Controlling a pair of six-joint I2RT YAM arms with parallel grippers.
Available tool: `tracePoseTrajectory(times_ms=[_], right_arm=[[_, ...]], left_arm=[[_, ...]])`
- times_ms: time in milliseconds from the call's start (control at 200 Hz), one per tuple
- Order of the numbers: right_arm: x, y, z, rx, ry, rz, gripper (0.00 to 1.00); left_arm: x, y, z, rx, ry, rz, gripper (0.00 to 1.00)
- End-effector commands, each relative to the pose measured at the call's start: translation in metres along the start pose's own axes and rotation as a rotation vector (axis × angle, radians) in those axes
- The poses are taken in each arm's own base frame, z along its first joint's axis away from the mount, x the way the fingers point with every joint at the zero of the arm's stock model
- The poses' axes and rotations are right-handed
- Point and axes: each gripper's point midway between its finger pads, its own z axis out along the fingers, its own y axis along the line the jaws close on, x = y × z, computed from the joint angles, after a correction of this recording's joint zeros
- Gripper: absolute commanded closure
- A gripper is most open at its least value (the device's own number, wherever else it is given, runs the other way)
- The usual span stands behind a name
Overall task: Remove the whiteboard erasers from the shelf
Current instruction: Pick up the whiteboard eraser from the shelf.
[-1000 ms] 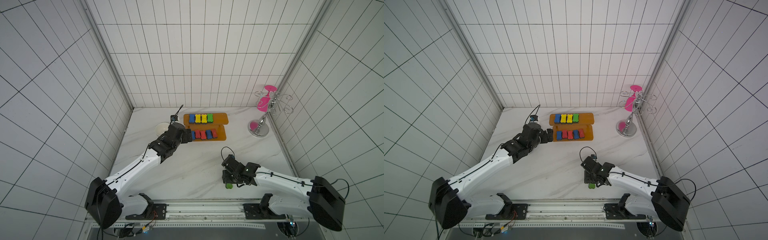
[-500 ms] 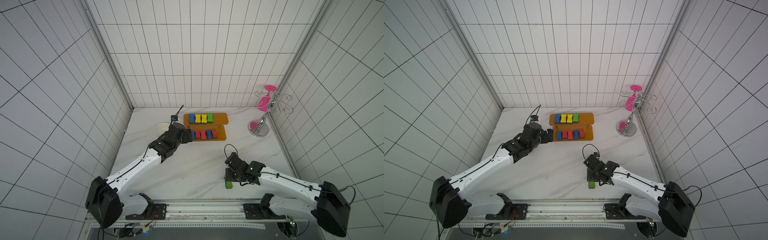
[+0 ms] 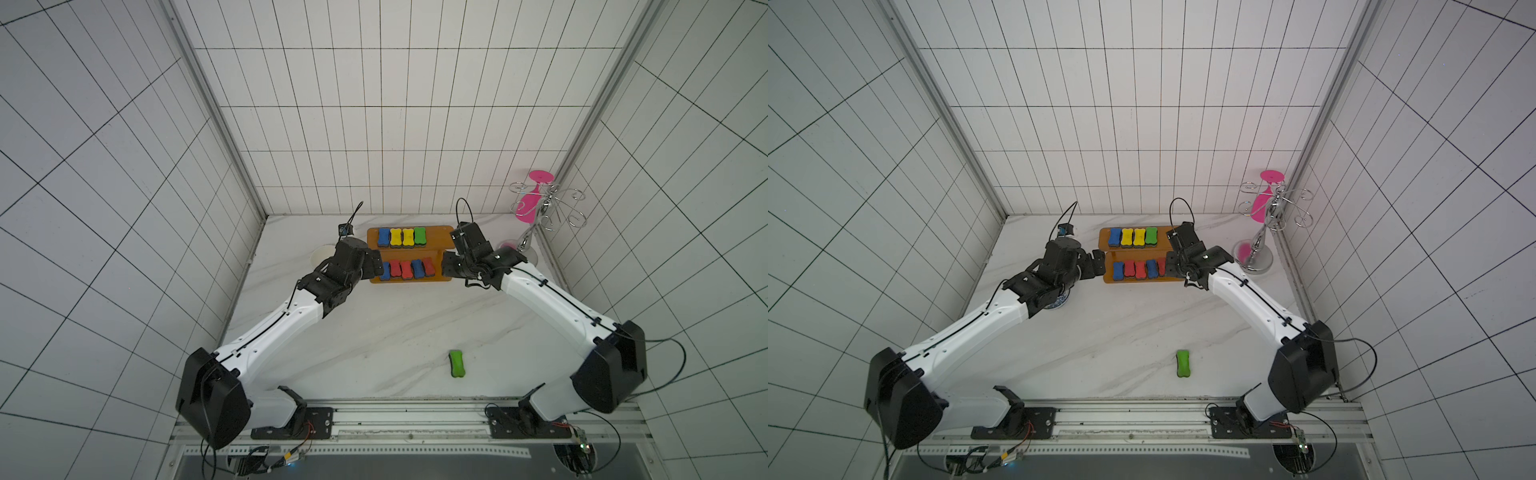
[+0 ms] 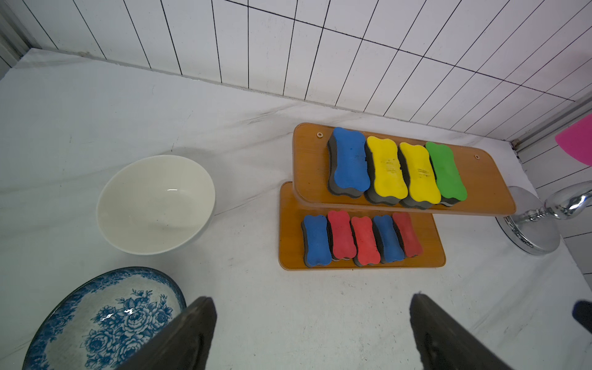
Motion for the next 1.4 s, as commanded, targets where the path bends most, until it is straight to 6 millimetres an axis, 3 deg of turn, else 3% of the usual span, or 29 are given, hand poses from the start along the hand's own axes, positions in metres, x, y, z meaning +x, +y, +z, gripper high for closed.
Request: tracePoseTrajectory(times_ms=[0, 155, 320, 485, 770, 944, 1144, 1394], right_arm=[[-0.037, 0.011, 0.01, -0.034, -0.038, -0.038, 0.46], [-0.075, 0.024, 0.035, -0.046, -0.074, -0.04, 0.45], [-0.098, 0.03, 0.063, -0.042, -0.082, -0.052, 0.44], [-0.106, 0.034, 0.085, -0.03, -0.065, -0.073, 0.44], [-0.094, 0.031, 0.106, 0.002, -0.025, -0.104, 0.44], [-0.089, 0.019, 0.107, 0.046, -0.016, -0.12, 0.44], [-0.098, 0.003, 0.091, 0.084, -0.049, -0.124, 0.44], [-0.115, 0.009, 0.067, 0.064, -0.106, -0.103, 0.44]], left_arm=[[0.004, 0.0, 0.005, -0.009, 0.023, 0.003, 0.02], [0.006, 0.005, 0.006, -0.024, 0.021, 0.016, 0.02], [0.009, 0.006, 0.008, -0.028, 0.027, 0.018, 0.02], [0.01, 0.009, 0.009, -0.041, 0.025, 0.027, 0.02], [0.011, 0.012, 0.011, -0.042, 0.029, 0.015, 0.02], [0.012, 0.014, 0.013, -0.039, 0.035, 0.001, 0.02], [0.012, 0.014, 0.012, -0.035, 0.034, -0.005, 0.02], [0.011, 0.014, 0.01, -0.032, 0.028, -0.01, 0.02]])
